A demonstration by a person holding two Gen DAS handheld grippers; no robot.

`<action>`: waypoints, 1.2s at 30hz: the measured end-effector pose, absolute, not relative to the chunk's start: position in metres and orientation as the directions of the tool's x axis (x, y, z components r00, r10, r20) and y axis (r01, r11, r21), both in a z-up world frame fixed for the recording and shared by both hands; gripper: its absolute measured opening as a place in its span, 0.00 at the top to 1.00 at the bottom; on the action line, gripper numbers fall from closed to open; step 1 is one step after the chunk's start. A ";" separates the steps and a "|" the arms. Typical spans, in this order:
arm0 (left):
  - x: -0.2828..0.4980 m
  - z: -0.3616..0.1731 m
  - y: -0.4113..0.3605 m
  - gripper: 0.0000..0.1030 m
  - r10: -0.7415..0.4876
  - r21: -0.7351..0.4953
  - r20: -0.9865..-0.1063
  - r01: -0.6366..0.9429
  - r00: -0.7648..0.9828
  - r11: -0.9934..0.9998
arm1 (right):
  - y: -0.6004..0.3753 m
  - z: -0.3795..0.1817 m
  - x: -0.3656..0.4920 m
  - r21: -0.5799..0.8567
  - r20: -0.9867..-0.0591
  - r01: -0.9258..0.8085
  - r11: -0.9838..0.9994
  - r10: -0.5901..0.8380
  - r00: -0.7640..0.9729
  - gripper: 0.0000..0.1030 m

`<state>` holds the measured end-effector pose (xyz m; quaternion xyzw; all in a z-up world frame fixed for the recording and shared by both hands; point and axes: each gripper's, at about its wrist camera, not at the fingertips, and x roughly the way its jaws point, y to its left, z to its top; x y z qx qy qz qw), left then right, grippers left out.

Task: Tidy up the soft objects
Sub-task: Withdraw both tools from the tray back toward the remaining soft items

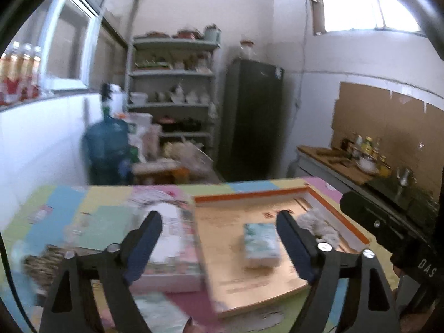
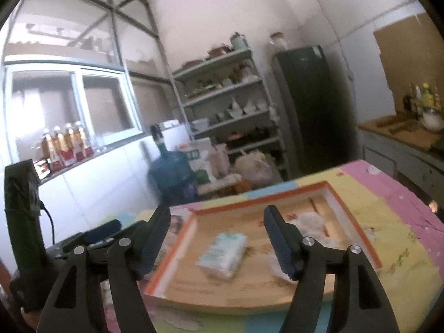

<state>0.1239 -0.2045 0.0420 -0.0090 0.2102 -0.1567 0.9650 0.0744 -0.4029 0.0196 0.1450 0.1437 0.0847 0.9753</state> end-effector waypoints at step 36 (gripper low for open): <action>0.066 0.004 0.047 0.11 -0.106 -0.153 -0.493 0.034 0.864 0.988 | -0.173 0.000 0.059 0.251 -0.325 -0.255 0.934 0.330 0.886 0.25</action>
